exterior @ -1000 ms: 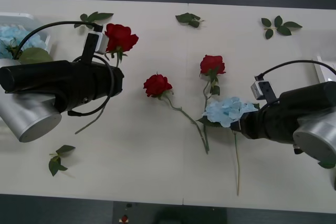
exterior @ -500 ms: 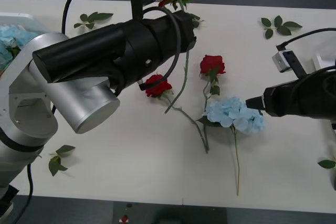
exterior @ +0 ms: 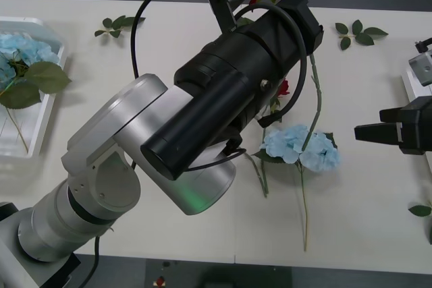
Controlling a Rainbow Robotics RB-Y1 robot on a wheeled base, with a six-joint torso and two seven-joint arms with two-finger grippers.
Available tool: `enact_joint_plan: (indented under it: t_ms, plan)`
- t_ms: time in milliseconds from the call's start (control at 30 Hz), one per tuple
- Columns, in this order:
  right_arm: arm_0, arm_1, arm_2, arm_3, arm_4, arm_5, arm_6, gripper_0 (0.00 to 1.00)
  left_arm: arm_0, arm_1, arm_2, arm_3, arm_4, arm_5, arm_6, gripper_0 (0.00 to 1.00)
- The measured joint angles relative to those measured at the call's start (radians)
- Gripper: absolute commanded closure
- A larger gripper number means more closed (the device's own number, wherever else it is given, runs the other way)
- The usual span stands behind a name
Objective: Put the red flowers into the right box and the blue flowers into the left box
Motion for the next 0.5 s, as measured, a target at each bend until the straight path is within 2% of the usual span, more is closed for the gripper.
enact_joint_plan:
  t_ms: [233,400,500]
  plan:
    - [-0.011,0.086,-0.162,0.080,-0.210,0.171,0.119,0.00,0.000,-0.003,-0.034,0.000,-0.148,0.000,0.112,1.00]
    - [-0.050,0.092,-0.169,0.161,-0.362,0.207,0.154,0.00,0.000,-0.002,-0.034,0.001,-0.185,0.000,0.161,1.00]
    - [-0.087,0.092,-0.144,0.177,-0.379,0.205,0.154,0.00,0.001,-0.002,-0.034,0.001,-0.204,0.000,0.161,1.00]
